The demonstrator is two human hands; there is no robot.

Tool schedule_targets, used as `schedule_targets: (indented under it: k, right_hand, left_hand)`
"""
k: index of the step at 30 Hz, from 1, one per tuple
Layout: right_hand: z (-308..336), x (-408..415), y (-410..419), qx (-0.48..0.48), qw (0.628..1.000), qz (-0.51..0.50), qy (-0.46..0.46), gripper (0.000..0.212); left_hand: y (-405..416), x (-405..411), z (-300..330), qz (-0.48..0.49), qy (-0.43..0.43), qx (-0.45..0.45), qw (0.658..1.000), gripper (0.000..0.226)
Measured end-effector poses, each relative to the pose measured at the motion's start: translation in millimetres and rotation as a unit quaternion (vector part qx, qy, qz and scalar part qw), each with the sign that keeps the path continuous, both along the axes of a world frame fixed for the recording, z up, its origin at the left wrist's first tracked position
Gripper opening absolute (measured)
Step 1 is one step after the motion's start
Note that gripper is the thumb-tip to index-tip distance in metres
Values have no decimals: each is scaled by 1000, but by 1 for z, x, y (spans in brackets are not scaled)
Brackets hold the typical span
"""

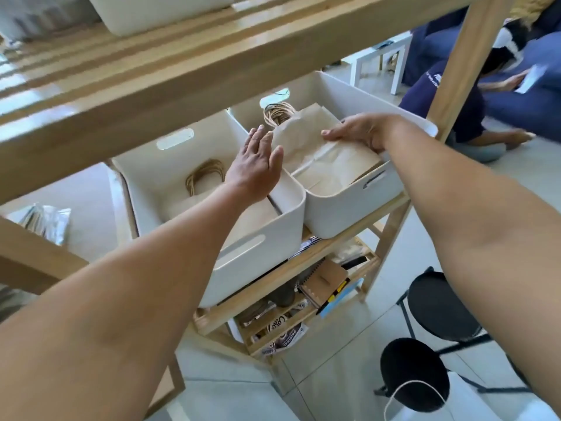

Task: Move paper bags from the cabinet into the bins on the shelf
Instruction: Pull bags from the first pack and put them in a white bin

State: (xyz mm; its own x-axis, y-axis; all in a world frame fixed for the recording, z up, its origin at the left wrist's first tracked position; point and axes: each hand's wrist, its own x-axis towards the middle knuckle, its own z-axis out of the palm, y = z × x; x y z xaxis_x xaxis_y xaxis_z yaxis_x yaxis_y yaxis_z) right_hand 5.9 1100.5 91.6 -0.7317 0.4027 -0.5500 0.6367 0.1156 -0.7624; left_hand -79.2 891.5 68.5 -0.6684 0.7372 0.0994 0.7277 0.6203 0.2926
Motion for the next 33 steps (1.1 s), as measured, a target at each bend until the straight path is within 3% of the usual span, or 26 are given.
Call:
schedule_targets:
  k: [5,10,20,28,33]
  right_hand:
    - [-6,-2,-9,2,998,9,-60,27]
    - [-16,-8,-12,74,992,20,-96,61]
    - [-19,-4,-21,136,984,50,-106,56]
    - [-9,13,-42,339,934,92,-65,57]
    - [13,52,-57,390,914,102,-49,57]
  left_hand:
    - [-1,1,-2,5,5,0,1000,53]
    - [-3,7,1,-12,29,-9,999,49]
    - [-4,7,-3,-40,83,-34,995,43]
    - [-4,7,8,3,11,-80,997,55]
    - [-16,41,24,15,-44,-93,995,59]
